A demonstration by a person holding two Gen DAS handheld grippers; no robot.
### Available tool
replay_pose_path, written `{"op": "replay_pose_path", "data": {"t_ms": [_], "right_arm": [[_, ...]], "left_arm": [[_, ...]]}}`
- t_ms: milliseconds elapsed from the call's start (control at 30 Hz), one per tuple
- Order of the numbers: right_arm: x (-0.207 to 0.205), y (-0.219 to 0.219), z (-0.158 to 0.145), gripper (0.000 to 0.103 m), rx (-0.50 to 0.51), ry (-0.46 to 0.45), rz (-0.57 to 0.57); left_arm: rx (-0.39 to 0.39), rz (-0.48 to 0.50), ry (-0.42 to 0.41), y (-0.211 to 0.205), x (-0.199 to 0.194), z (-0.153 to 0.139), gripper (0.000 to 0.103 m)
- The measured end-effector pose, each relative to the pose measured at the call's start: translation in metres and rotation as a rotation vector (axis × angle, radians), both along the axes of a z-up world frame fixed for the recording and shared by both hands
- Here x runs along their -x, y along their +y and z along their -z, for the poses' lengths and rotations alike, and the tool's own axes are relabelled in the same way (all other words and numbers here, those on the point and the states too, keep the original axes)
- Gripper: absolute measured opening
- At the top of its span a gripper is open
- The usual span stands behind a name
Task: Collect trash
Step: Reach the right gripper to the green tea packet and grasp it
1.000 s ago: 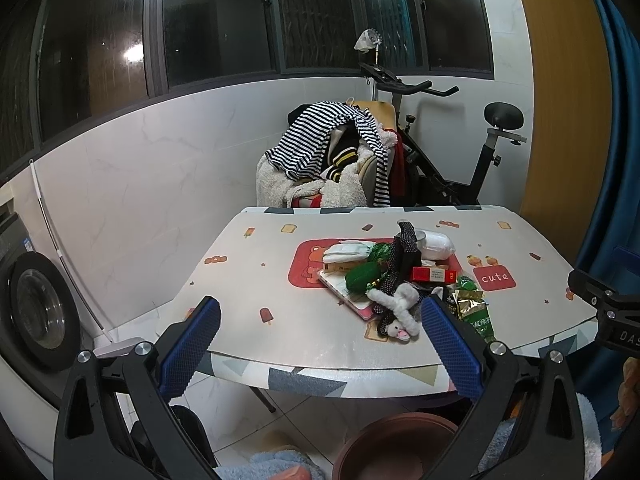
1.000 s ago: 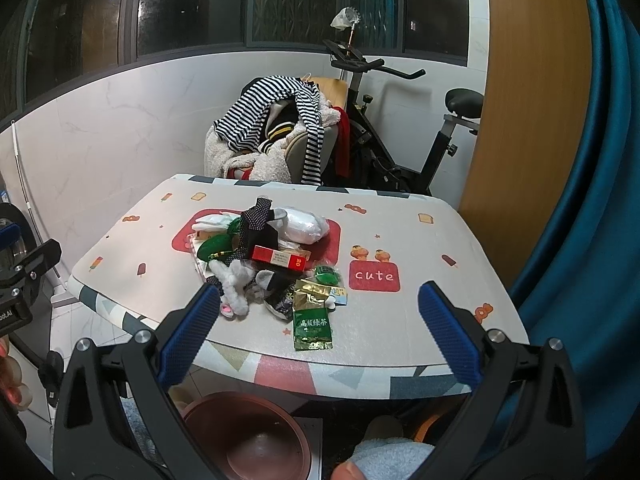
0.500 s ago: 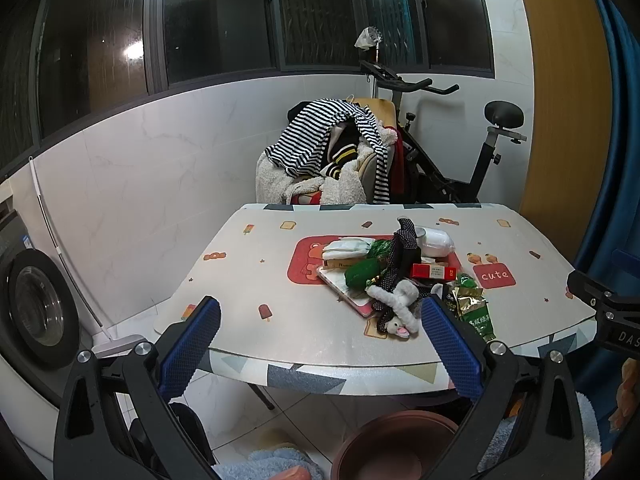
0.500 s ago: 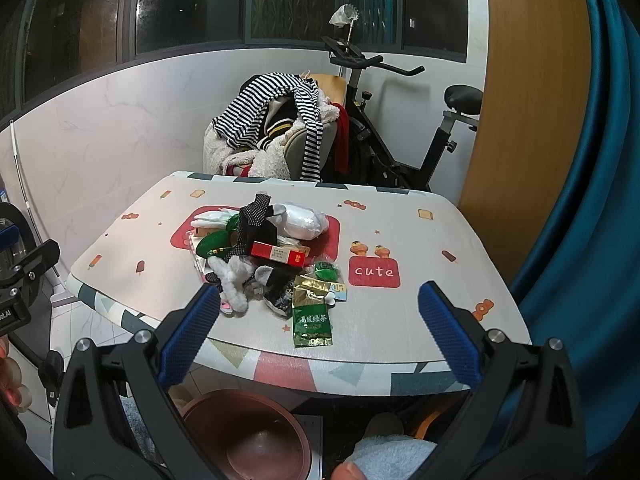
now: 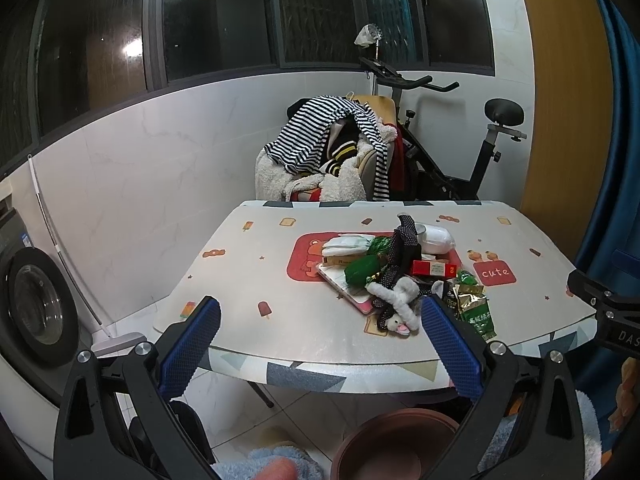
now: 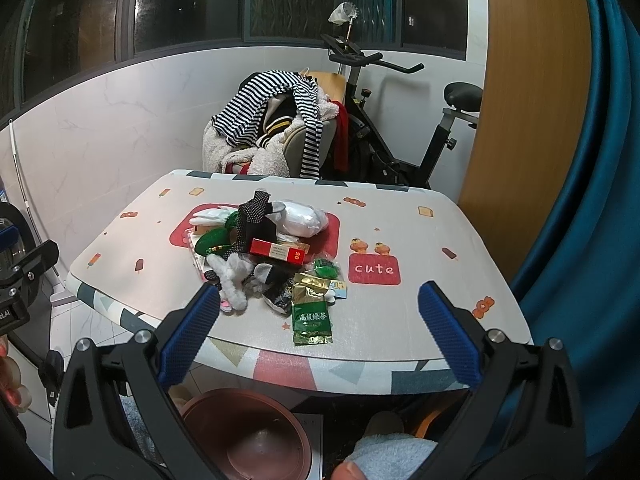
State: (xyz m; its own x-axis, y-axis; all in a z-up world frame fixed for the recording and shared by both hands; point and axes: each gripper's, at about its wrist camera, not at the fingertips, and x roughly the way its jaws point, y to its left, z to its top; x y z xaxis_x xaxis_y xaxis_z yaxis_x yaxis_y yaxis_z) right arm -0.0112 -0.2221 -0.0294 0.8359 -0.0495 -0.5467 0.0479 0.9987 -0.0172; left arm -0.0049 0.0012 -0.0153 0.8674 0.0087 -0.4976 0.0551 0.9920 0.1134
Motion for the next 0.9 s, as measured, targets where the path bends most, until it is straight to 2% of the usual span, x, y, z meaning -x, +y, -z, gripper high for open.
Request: {"op": "replay_pose_path", "data": {"t_ms": [133, 233, 367, 500, 667, 767, 900], "right_arm": [[0.004, -0.001, 0.001, 0.098, -0.01, 0.005, -0.004], [-0.003, -0.001, 0.014, 0.098, -0.019, 0.013, -0.002], [-0.008, -0.008, 0.019, 0.098, -0.06, 0.02, -0.024], [-0.021, -0.023, 0.026, 0.098, -0.107, 0.036, -0.038], [-0.047, -0.042, 0.055, 0.098, -0.104, 0.112, 0.01], [-0.064, -0.047, 0.08, 0.098, -0.094, 0.152, 0.038], [-0.097, -0.041, 0.118, 0.097, -0.12, 0.209, 0.013]], "left_arm": [[-0.015, -0.013, -0.02, 0.0, -0.004, 0.002, 0.099], [-0.013, 0.008, -0.017, 0.001, -0.006, 0.005, 0.099], [-0.062, -0.016, -0.018, 0.005, -0.013, 0.011, 0.098], [-0.099, 0.027, -0.058, 0.008, -0.016, 0.02, 0.098], [-0.06, 0.06, 0.047, 0.011, -0.036, 0.044, 0.098], [-0.062, 0.053, 0.091, 0.01, -0.047, 0.061, 0.098], [-0.049, 0.045, 0.134, 0.013, -0.065, 0.082, 0.098]]}}
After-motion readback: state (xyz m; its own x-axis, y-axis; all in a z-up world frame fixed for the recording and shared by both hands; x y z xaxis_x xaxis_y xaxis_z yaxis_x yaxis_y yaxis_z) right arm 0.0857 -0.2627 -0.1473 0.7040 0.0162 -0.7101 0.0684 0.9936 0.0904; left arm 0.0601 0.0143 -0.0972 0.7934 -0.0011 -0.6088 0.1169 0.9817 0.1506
